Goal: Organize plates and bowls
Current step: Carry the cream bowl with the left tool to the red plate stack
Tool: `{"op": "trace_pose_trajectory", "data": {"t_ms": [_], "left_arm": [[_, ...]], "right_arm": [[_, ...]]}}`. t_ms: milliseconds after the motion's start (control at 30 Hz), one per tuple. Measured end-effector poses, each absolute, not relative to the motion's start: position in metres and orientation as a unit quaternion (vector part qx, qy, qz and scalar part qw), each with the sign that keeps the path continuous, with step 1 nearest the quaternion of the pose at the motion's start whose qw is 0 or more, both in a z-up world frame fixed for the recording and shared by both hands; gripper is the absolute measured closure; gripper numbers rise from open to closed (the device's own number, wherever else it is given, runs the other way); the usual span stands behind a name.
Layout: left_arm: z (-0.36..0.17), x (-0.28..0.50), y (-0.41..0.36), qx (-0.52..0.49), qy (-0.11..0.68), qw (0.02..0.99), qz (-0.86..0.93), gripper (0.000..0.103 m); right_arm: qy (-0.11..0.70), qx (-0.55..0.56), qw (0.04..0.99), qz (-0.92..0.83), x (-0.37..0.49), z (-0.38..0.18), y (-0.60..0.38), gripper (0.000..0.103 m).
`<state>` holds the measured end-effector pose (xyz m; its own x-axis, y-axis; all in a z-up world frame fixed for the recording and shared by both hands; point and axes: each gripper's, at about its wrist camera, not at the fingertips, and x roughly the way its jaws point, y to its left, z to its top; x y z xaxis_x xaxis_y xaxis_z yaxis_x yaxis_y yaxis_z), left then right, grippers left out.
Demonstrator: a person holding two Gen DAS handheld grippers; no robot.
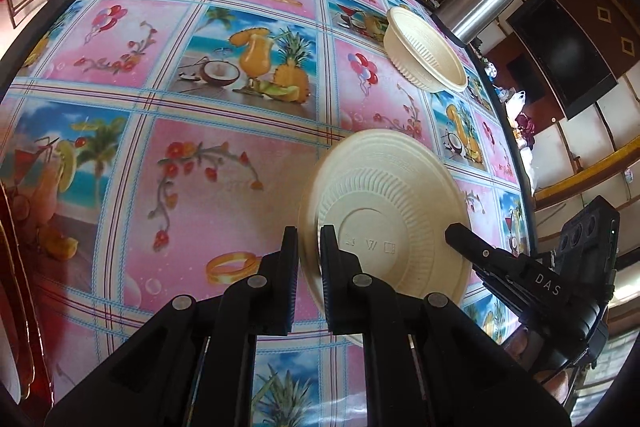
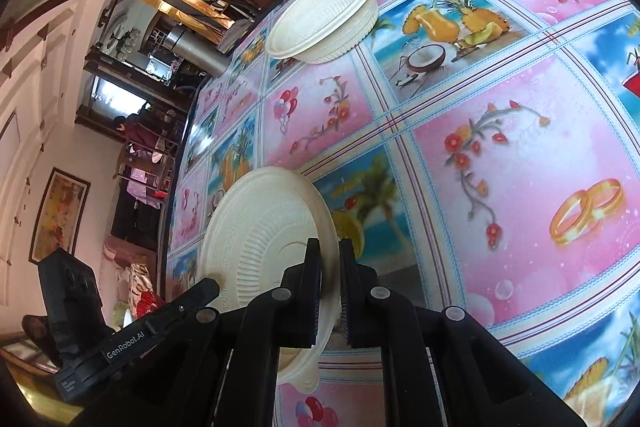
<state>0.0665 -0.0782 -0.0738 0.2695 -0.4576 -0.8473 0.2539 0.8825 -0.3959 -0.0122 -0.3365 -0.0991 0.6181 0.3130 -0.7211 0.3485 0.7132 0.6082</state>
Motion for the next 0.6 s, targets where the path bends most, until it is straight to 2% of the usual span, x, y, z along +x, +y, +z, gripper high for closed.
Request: {"op": "trace_pose_trajectory", "data": {"t_ms": [133, 400, 600], "left_arm": [[-0.062, 0.06, -0.061, -0.104, 0.55, 0.797, -0.228, 0.094], [0.004, 0.034, -0.009, -0.116, 0.474, 0.843, -0.227, 0.093], [0.019, 0.018, 0.052, -0.146, 0.445, 0.863, -0.191, 0.093]], "right_arm": [[0.438, 0.378, 0.816, -0.004, -0.014, -0.089, -0.323, 0.094], [0.403, 0.345, 0.847, 0.033, -0.016, -0.029, -0.283, 0.094], [0.397, 0.314, 0.859, 0.079, -0.004, 0.004, -0.231, 0.094]]}}
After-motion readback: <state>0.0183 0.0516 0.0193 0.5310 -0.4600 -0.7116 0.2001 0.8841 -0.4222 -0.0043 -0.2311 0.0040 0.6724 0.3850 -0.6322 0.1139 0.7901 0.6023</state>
